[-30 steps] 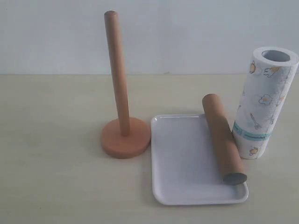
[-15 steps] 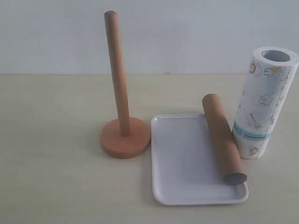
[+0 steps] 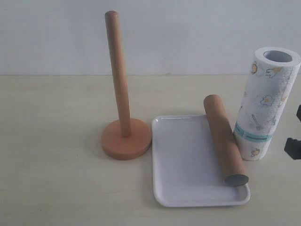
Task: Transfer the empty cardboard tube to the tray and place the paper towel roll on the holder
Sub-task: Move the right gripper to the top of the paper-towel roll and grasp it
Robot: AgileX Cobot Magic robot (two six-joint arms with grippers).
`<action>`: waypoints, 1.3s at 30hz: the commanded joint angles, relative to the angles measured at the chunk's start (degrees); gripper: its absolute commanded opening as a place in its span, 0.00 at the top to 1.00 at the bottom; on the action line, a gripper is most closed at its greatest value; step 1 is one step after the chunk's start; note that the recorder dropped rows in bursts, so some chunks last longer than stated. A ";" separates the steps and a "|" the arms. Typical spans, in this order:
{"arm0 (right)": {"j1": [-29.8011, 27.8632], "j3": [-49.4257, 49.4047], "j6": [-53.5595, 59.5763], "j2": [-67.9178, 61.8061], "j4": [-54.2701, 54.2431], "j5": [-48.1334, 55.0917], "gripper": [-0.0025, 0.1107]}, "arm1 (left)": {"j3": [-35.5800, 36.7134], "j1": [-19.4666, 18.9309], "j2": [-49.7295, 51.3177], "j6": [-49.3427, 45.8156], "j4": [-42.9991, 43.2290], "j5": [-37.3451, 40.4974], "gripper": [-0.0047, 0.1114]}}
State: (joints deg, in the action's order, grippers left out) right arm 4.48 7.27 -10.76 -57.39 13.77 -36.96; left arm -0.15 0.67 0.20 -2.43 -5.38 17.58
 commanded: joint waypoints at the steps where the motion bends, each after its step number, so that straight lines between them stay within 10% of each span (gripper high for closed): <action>1: 0.05 0.24 -0.66 -2.70 0.79 -1.30 0.97 | 0.15 -0.04 -0.20 0.44 -0.42 -0.01 0.92; 25: 0.05 0.44 -5.90 -5.76 3.02 1.22 0.94 | 0.15 -0.04 -0.20 0.44 -0.42 -0.01 0.92; 34: 0.05 1.35 -10.89 -10.01 3.31 -0.15 0.05 | 0.15 -0.04 -0.20 0.44 -0.42 -0.01 0.92; 39: 0.05 1.35 -11.83 -10.01 3.60 -2.70 0.05 | 0.15 -0.04 -0.20 0.44 -0.42 -0.01 0.92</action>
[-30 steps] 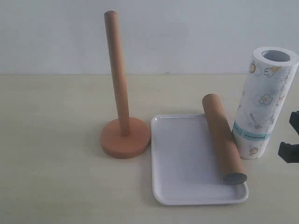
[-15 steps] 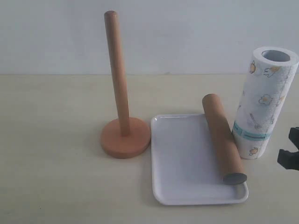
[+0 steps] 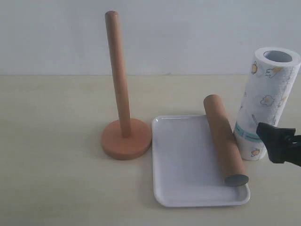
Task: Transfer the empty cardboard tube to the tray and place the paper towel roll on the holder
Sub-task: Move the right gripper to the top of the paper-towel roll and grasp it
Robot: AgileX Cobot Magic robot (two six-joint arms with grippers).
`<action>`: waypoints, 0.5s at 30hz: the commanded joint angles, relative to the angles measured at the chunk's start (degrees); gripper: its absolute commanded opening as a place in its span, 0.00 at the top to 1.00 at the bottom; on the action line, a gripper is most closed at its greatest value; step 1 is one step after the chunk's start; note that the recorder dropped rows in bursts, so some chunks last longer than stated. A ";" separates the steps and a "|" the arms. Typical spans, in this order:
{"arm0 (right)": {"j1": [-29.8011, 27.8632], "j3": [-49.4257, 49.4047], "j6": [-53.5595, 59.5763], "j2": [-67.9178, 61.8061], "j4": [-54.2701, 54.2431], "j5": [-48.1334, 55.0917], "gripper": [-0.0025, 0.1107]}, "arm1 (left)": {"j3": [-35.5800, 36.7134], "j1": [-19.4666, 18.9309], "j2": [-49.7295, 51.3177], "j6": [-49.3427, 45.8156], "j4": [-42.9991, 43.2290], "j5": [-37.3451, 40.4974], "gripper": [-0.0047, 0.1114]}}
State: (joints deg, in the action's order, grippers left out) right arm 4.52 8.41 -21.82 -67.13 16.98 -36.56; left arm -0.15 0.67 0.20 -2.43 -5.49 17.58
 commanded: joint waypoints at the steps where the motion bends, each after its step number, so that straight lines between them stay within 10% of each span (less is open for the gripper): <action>1: 0.02 0.21 -0.65 -0.27 1.03 -4.69 0.05 | 0.15 -0.04 -0.20 0.44 -0.31 -0.01 0.92; 15: 0.02 0.30 13.45 -6.67 1.89 -19.34 0.05 | 0.15 -0.04 -0.20 0.44 -0.31 -0.01 0.92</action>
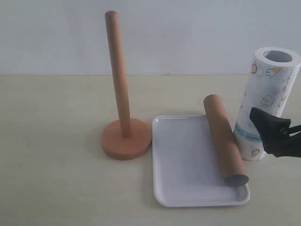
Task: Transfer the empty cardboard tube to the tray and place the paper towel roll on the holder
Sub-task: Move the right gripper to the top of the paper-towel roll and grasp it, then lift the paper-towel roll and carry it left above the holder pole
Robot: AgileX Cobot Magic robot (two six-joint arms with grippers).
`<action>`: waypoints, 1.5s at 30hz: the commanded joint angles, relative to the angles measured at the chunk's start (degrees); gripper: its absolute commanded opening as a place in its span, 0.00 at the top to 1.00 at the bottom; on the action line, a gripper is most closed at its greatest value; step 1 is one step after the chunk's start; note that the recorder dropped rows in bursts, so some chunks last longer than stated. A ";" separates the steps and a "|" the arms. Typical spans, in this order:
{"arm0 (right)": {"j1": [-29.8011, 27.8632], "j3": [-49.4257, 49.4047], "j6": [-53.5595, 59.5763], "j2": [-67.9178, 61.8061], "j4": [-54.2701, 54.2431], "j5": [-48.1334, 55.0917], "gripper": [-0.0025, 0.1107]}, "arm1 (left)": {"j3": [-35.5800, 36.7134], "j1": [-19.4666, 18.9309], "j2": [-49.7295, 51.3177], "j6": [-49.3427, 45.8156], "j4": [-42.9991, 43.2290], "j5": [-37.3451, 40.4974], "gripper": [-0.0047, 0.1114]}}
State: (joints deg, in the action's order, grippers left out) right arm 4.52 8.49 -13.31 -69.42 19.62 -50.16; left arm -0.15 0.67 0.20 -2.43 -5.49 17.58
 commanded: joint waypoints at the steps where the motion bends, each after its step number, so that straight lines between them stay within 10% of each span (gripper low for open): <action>1: 0.02 0.23 6.21 -6.14 -1.74 -7.63 0.05 | 0.15 -0.04 -0.20 0.44 -0.31 -0.01 0.92; 6: 0.02 0.33 8.37 -13.32 -7.33 -19.80 0.05 | 0.15 -0.04 -0.20 0.44 -0.31 -0.01 0.92; 35: 0.02 14.82 8.58 -27.26 -6.58 -19.80 0.08 | 0.15 -0.04 -0.20 0.44 -0.31 -0.01 0.92; 45: 0.02 14.82 1.84 -27.26 -14.49 -19.80 0.92 | 0.15 -0.04 -0.20 0.44 -0.31 -0.01 0.92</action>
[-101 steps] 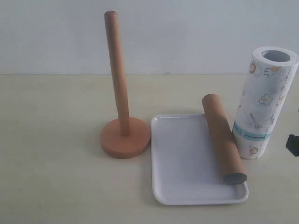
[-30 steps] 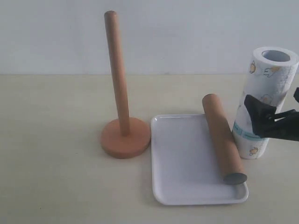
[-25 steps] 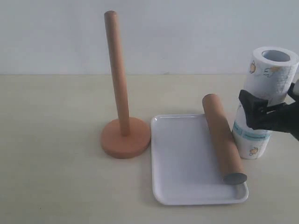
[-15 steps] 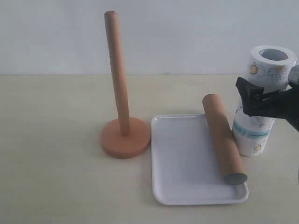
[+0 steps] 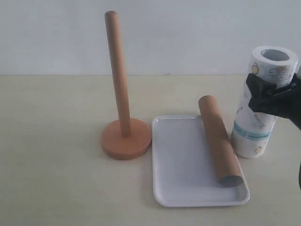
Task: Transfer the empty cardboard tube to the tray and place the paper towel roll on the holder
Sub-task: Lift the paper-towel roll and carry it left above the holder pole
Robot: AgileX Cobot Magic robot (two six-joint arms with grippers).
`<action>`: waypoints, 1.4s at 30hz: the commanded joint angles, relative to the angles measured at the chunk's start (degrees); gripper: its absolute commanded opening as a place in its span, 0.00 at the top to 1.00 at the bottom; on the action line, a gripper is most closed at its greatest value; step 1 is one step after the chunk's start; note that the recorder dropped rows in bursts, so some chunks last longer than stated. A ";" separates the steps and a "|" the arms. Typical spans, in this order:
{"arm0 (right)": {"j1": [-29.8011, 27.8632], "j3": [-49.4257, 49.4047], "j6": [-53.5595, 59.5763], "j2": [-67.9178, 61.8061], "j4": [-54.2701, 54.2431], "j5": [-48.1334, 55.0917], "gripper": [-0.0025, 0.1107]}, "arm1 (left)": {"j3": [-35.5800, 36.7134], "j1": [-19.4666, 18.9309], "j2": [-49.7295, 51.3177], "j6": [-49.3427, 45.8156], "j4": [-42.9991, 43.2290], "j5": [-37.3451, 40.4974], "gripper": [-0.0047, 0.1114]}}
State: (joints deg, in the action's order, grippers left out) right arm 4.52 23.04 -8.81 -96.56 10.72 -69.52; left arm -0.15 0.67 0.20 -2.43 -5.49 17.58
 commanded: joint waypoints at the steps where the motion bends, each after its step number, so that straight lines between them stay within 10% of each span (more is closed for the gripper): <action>1: 0.02 0.27 -2.66 -0.12 -7.20 -0.44 0.98 | 0.15 -0.04 -0.20 0.44 -0.31 -0.01 0.92; 30: 0.02 0.67 6.47 13.25 -9.08 -0.44 0.98 | 0.15 -0.04 -0.20 0.44 -0.31 -0.01 0.92; 42: 0.02 19.87 -16.55 42.69 8.98 38.17 0.98 | 0.15 -0.04 -0.20 0.44 -0.31 -0.01 0.92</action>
State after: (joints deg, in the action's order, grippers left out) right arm 4.61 39.43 -17.24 -57.32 14.14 -30.44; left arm -0.15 0.67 0.20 -2.43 -5.49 17.58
